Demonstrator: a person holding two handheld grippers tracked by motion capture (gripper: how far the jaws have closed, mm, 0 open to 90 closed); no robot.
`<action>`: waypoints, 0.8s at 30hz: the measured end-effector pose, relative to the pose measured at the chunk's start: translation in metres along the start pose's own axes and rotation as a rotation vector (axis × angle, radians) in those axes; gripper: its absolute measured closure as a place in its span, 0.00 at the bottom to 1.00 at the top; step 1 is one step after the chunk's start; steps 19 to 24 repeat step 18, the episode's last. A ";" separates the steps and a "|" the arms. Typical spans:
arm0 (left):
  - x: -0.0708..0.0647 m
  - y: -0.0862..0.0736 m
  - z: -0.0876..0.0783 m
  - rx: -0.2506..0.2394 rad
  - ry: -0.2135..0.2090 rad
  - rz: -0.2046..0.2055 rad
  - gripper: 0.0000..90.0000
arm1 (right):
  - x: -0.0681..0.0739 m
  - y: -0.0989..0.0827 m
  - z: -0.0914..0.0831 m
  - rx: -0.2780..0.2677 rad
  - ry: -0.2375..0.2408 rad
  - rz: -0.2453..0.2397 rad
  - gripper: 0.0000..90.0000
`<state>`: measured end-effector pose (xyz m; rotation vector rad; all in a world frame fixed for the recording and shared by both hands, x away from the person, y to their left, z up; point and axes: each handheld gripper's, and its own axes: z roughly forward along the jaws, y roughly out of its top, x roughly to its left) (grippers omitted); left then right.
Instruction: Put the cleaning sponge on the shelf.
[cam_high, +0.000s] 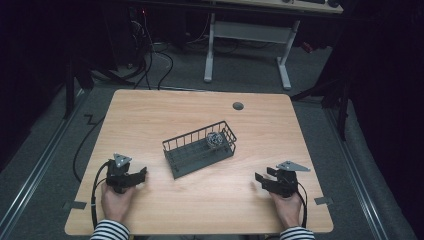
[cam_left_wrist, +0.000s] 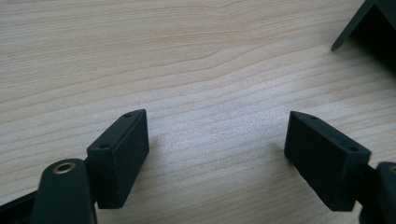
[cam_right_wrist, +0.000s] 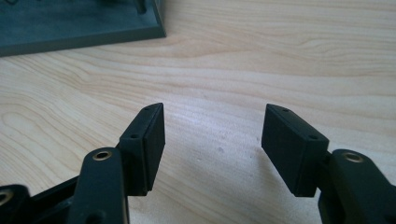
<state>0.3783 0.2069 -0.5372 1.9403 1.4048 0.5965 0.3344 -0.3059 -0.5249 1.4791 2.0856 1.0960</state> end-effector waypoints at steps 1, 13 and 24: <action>0.000 0.000 0.000 0.000 0.000 0.001 0.25 | 0.003 -0.002 0.003 0.015 -0.033 -0.009 0.44; 0.000 0.000 0.000 -0.004 -0.004 0.006 0.27 | 0.019 -0.003 0.010 0.061 -0.103 -0.138 0.39; 0.000 0.000 0.000 -0.005 -0.009 0.009 0.27 | 0.018 -0.003 0.010 0.062 -0.097 -0.128 0.39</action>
